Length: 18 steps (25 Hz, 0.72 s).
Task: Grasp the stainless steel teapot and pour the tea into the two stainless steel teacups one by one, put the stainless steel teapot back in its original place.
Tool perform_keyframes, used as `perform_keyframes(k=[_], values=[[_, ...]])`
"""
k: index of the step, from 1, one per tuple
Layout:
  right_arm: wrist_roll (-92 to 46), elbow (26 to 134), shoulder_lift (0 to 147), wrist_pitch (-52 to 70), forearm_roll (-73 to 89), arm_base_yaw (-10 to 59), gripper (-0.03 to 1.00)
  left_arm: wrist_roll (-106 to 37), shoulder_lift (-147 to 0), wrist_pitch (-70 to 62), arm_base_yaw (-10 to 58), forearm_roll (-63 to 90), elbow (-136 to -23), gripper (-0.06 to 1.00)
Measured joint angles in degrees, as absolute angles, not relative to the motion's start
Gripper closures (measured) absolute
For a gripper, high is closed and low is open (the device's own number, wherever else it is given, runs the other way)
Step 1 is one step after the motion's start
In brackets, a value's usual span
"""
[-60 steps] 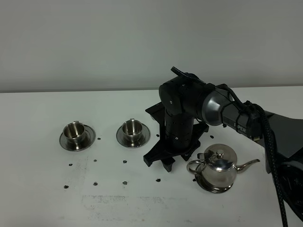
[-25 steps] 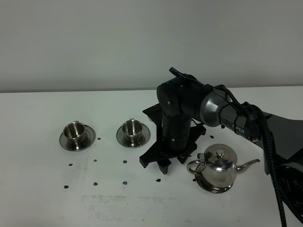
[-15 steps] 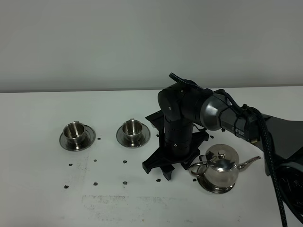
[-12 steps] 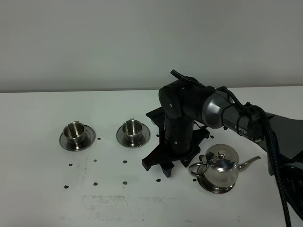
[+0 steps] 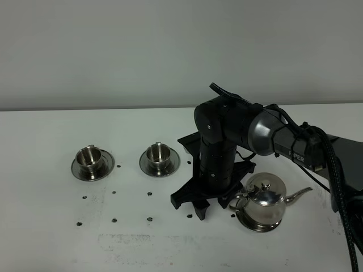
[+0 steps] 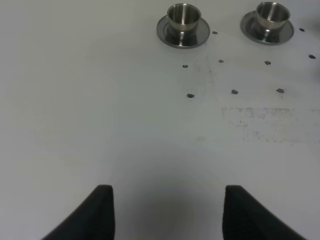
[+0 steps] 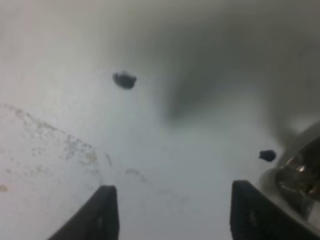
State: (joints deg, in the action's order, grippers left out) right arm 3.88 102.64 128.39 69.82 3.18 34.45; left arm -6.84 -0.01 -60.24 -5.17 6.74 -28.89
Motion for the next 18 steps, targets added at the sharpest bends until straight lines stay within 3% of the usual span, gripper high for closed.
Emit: perform_keyframes(k=[18], values=[[2.9, 100.7, 123.0, 66.2, 8.0, 36.6, 0.46, -6.8, 0.0, -60.2, -5.2, 6.7, -28.9, 0.41]])
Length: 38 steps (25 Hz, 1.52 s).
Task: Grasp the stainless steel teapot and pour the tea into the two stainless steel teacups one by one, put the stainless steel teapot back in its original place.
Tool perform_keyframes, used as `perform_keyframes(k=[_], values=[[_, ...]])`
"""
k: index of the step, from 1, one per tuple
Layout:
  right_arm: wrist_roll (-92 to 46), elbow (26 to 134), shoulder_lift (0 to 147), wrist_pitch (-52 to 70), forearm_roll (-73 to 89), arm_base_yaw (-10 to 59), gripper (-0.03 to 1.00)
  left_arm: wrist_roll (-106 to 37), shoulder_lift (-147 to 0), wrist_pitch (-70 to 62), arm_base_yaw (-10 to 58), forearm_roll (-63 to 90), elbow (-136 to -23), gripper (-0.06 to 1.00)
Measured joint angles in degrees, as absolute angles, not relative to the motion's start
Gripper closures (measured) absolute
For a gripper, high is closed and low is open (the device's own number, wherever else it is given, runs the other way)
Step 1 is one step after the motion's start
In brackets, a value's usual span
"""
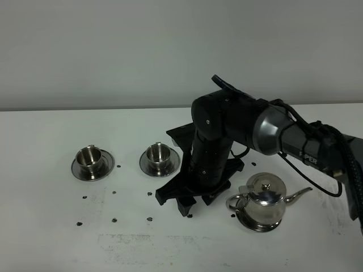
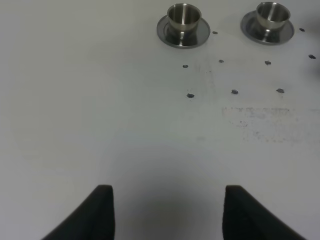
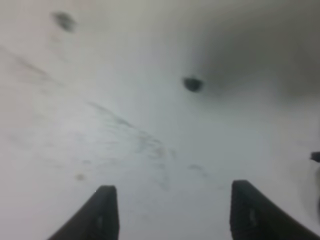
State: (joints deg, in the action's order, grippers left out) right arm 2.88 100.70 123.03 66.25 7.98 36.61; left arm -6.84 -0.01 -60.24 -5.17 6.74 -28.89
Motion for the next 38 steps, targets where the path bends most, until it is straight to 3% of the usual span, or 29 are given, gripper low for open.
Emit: perform_keyframes(k=[11, 38], values=[[-1.5, 101.5, 124.5, 61.1, 10.1, 33.8, 0.46, -6.8, 0.0, -60.2, -5.2, 6.7, -28.9, 0.41], [0.0, 101.5, 129.4, 66.7, 8.1, 31.7, 0.46, -6.8, 0.0, -60.2, -5.2, 6.7, -28.9, 0.41]])
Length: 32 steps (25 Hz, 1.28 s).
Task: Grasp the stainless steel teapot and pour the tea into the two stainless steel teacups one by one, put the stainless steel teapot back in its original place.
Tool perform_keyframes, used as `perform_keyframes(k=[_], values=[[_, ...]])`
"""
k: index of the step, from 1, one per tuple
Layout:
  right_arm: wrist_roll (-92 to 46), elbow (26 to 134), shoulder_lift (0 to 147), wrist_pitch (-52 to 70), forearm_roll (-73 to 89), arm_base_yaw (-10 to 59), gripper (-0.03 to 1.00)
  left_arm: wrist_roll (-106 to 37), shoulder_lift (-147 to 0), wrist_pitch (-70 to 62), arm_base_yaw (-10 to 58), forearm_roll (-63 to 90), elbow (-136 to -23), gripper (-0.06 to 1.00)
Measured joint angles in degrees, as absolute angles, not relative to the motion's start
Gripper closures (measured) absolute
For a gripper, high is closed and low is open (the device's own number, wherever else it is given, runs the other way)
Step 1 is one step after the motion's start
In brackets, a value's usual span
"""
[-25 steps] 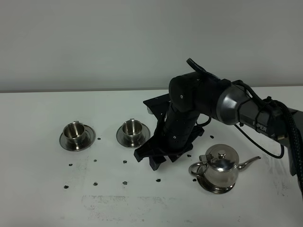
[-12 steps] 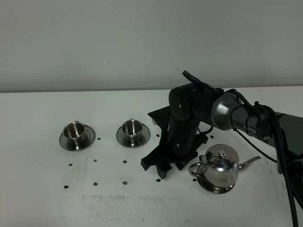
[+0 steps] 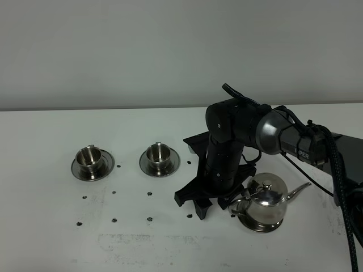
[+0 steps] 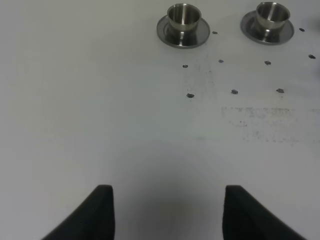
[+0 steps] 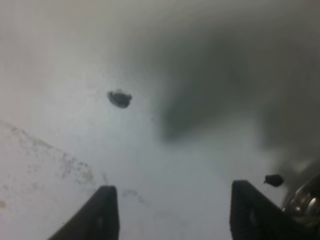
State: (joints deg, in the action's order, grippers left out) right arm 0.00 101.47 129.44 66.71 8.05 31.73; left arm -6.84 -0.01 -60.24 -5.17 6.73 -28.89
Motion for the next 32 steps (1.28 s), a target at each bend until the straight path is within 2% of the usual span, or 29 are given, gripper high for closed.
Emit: perform_keyframes(k=[18, 32], values=[[0.0, 101.5, 129.4, 69.6, 12.4, 31.9, 0.46, -6.8, 0.0, -60.2, -5.2, 6.7, -28.9, 0.41], [-1.3, 101.9, 127.8, 63.1, 10.4, 32.1, 0.47, -6.8, 0.0, -60.2, -5.2, 6.7, -28.9, 0.41]])
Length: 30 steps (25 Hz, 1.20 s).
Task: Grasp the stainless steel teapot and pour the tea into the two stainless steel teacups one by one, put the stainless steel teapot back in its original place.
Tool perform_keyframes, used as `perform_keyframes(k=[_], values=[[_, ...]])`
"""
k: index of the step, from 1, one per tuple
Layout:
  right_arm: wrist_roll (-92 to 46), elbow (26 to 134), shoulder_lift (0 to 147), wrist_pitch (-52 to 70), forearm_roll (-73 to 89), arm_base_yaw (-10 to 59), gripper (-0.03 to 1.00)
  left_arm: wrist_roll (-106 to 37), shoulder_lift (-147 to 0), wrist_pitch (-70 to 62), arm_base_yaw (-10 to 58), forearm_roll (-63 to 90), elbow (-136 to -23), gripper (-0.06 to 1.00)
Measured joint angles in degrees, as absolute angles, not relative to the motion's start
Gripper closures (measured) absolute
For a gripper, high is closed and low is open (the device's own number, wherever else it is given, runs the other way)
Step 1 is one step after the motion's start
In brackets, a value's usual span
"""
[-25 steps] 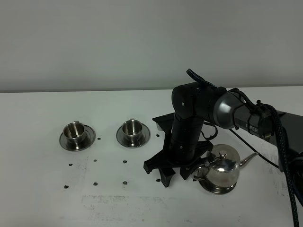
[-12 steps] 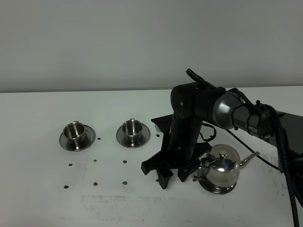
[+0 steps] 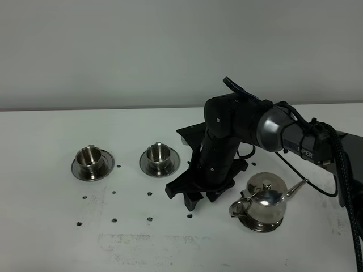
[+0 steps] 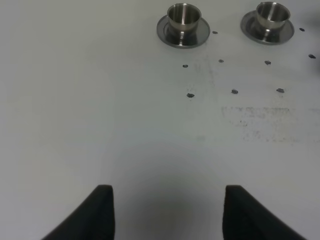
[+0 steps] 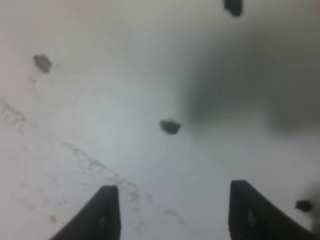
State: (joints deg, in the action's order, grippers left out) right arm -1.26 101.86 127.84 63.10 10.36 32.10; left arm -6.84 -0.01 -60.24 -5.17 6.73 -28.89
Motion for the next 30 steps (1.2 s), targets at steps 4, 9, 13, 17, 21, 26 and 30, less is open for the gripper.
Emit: perform_keyframes(k=[4, 9, 13, 17, 21, 26, 30], values=[[-1.3, 100.6, 127.8, 63.6, 9.1, 30.7, 0.47, -6.8, 0.0, -60.2, -5.2, 6.7, -28.9, 0.41], [-1.4, 99.5, 127.8, 65.0, 10.6, 30.5, 0.47, -6.8, 0.0, -60.2, -5.2, 6.7, -28.9, 0.41], [-1.5, 99.5, 127.8, 65.2, 11.7, 30.6, 0.47, -6.8, 0.0, -60.2, -5.2, 6.7, -28.9, 0.41], [-1.5, 99.5, 127.8, 66.5, 13.6, 31.1, 0.47, -6.8, 0.0, -60.2, -5.2, 6.7, -28.9, 0.41], [-1.5, 99.1, 127.8, 68.2, 15.2, 31.5, 0.48, -6.8, 0.0, -60.2, -5.2, 6.7, -28.9, 0.41], [-0.9, 99.0, 127.8, 69.5, 15.6, 31.6, 0.49, -6.8, 0.0, -60.2, -5.2, 6.7, -28.9, 0.41], [-0.4, 99.0, 127.8, 69.6, 15.7, 31.6, 0.49, -6.8, 0.0, -60.2, -5.2, 6.7, -28.9, 0.41]])
